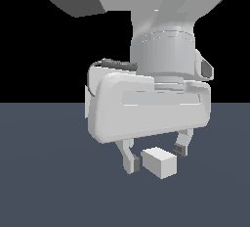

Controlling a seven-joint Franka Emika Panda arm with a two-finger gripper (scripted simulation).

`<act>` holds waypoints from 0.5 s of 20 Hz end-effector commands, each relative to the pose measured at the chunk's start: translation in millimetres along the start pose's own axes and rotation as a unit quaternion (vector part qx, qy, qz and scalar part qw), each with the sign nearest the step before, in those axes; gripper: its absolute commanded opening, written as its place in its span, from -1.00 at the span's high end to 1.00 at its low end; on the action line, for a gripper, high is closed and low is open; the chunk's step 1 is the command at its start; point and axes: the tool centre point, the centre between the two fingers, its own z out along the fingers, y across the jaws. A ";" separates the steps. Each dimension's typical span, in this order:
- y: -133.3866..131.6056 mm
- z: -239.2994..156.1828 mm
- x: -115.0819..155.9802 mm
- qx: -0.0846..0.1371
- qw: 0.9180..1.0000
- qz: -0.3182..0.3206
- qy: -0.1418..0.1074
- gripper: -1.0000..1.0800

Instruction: Plug the charger into the wall socket.

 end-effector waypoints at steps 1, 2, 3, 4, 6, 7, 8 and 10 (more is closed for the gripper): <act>0.6 5.9 0.1 0.000 1.000 0.000 0.000 -0.92; 0.5 7.1 0.2 0.000 1.000 -0.001 0.000 -0.92; 0.6 7.8 0.2 0.000 1.000 -0.001 0.000 -0.92; 0.6 8.1 0.2 0.000 1.000 -0.001 0.000 -0.92; 0.6 8.1 0.2 0.000 1.000 -0.001 0.000 1.00; 0.6 8.1 0.2 0.000 1.000 -0.001 0.000 1.00; 0.6 8.1 0.2 0.000 1.000 -0.001 0.000 1.00; 0.6 8.1 0.2 0.000 1.000 -0.001 0.000 1.00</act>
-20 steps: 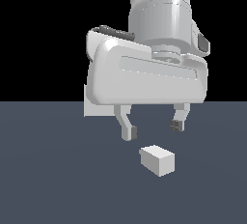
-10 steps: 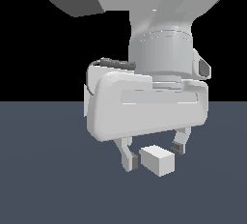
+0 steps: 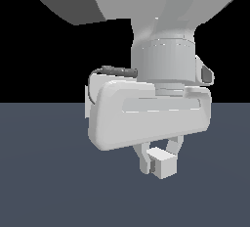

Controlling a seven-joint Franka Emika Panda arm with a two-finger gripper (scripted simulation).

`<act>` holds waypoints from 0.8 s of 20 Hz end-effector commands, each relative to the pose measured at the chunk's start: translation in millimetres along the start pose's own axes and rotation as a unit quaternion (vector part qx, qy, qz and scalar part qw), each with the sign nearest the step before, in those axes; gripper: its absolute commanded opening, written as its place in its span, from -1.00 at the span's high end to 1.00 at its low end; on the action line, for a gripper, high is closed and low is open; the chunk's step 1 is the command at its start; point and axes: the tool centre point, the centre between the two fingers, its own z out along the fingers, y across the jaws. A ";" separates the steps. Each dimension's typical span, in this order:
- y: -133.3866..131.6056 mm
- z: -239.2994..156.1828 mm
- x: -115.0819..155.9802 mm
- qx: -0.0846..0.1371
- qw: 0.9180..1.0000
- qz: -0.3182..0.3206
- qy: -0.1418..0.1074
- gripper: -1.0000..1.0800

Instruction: Plug the charger into the wall socket.

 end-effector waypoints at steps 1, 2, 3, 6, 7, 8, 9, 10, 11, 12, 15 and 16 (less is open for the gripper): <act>-0.2 0.3 0.2 0.000 1.000 0.000 0.000 1.00; -0.2 0.3 0.2 0.000 1.000 0.000 0.000 1.00; -0.2 0.3 0.2 0.000 1.000 0.000 0.000 1.00; -0.1 0.0 0.3 0.000 1.000 0.000 0.000 1.00; -0.3 -0.4 0.9 0.000 1.000 0.001 0.000 1.00; -0.8 -1.0 2.1 0.000 1.000 0.002 0.000 1.00; -1.4 -1.8 3.7 0.000 1.000 0.003 0.000 1.00; -2.2 -2.8 5.8 0.000 1.000 0.005 0.000 1.00; -3.1 -4.1 8.4 0.000 1.000 0.007 0.000 1.00; -4.2 -5.6 11.5 0.000 1.000 0.010 0.000 1.00; -8.2 -11.5 23.5 0.000 1.000 0.020 0.000 1.00; -9.8 -13.9 28.5 0.000 1.000 0.024 0.000 1.00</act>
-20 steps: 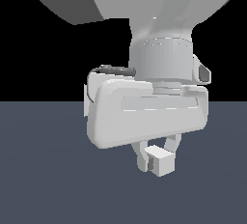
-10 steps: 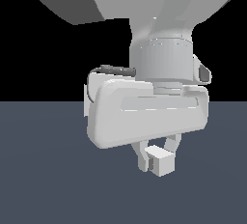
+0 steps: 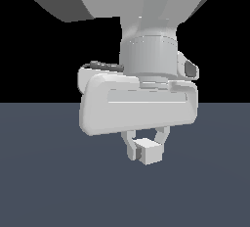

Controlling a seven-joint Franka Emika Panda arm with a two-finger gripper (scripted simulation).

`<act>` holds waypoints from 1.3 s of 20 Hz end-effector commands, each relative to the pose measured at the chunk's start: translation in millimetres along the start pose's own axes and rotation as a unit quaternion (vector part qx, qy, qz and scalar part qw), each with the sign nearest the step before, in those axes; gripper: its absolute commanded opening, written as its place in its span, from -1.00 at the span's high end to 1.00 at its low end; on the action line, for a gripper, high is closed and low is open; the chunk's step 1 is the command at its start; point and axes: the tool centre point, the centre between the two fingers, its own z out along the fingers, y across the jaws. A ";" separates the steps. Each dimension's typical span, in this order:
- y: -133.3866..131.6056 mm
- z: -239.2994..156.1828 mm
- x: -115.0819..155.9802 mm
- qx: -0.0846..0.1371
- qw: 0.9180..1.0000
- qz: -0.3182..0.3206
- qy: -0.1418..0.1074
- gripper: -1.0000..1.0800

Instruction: Plug the charger into the wall socket.

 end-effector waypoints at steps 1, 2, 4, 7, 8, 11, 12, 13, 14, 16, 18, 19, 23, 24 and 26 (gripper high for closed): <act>-4.6 -6.3 12.4 0.000 1.000 0.010 0.000 1.00; -6.6 -9.1 18.3 0.000 1.000 0.015 0.001 1.00; -10.6 -15.4 31.2 -0.001 1.000 0.026 0.001 1.00; -16.4 -25.9 53.1 -0.001 0.999 0.044 0.001 1.00; -18.2 -29.6 60.8 -0.001 0.999 0.051 0.001 1.00; -22.9 -41.0 85.2 -0.002 0.997 0.071 0.001 1.00; -24.1 -44.6 93.0 -0.002 0.997 0.078 0.001 1.00; -25.1 -47.9 100.3 -0.002 0.996 0.084 0.001 1.00; -25.9 -51.1 107.2 -0.002 0.996 0.089 0.001 1.00; -27.0 -56.7 119.7 -0.003 0.995 0.100 0.000 1.00; -27.6 -61.3 130.4 -0.003 0.994 0.108 0.000 1.00; -27.7 -63.3 135.0 -0.003 0.994 0.112 0.000 1.00; -27.7 -69.3 149.1 -0.003 0.992 0.123 0.000 1.00; -27.6 -70.3 151.6 -0.003 0.992 0.125 0.000 1.00; -27.3 -71.9 155.5 -0.003 0.992 0.129 0.000 1.00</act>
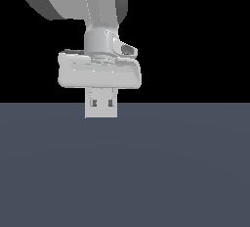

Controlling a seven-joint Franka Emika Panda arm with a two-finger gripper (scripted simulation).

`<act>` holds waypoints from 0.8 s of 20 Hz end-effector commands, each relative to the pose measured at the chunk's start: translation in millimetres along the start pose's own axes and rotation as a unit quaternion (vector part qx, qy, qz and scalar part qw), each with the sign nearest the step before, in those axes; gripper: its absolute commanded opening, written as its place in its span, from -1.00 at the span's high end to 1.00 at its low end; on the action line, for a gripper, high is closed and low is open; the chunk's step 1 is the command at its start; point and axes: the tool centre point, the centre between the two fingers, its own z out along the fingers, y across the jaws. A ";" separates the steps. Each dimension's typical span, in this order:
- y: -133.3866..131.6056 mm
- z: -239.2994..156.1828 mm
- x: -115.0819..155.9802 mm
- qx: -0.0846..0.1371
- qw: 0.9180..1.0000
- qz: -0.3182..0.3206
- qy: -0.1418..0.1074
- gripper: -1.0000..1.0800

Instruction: Plug the charger into the wall socket.

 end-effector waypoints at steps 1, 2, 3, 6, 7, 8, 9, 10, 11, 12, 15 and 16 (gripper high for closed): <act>-0.6 -1.9 4.8 0.000 1.000 0.004 0.000 1.00; -0.7 -2.3 5.9 0.000 1.000 0.005 0.000 1.00; -0.7 -2.5 6.6 0.000 1.000 0.006 0.000 1.00; -0.8 -2.7 7.2 0.000 1.000 0.006 0.000 1.00; -0.8 -2.7 7.2 0.000 1.000 0.006 0.000 1.00; -0.8 -2.7 7.2 0.000 1.000 0.006 0.000 1.00; -0.6 -2.6 6.9 0.000 1.000 0.006 0.000 1.00; -0.6 -2.6 7.1 0.000 1.000 0.006 0.000 1.00; -0.6 -2.6 7.6 0.000 1.000 0.006 0.000 1.00; -0.6 -2.6 8.4 0.000 1.000 0.006 0.000 1.00; -0.5 -2.5 12.6 0.000 1.000 0.006 0.000 1.00; -0.5 -2.4 14.7 0.000 1.000 0.006 0.000 1.00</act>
